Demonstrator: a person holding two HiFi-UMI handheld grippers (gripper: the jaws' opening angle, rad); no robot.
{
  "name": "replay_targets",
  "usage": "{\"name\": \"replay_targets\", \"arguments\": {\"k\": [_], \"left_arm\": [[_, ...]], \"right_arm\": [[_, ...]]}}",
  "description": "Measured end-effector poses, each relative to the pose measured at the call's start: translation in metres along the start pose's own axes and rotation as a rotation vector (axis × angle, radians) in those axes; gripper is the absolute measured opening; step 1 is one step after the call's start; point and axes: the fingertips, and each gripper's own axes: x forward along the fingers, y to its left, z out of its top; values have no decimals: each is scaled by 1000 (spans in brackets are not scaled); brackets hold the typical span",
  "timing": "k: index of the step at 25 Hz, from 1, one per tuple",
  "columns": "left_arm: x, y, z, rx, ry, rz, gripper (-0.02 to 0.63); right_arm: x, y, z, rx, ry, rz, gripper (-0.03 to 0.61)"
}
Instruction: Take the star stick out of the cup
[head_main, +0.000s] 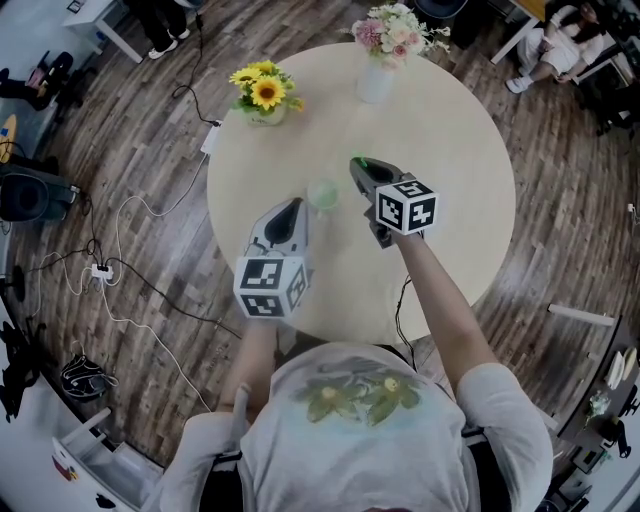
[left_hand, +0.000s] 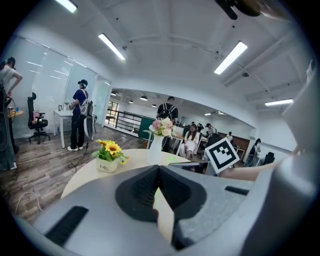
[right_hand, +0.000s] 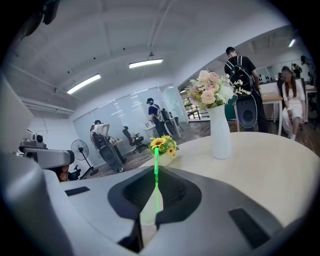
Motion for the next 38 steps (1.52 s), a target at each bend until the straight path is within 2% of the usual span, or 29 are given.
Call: {"name": "replay_targets", "arguments": {"k": [22, 38], "left_arm": [[-16, -11, 7, 16, -24, -11, 2], [-18, -17, 9, 23, -32, -11, 2]], "right_arm": [[-22, 30, 19, -97, -40, 20, 29], [-42, 38, 35, -69, -97, 29, 29]]}}
